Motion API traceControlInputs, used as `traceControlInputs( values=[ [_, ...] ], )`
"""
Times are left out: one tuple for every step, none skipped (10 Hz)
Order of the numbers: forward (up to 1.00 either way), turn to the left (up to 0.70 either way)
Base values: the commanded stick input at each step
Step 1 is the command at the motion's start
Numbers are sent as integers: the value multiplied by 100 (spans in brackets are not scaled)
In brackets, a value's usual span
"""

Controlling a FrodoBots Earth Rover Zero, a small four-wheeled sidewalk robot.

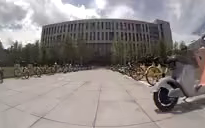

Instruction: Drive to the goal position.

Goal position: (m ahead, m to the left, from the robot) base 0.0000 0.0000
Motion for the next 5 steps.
traceControlInputs(
  values=[
    [0,0],
    [0,0],
    [0,0],
    [0,0],
    [0,0]
  ],
)
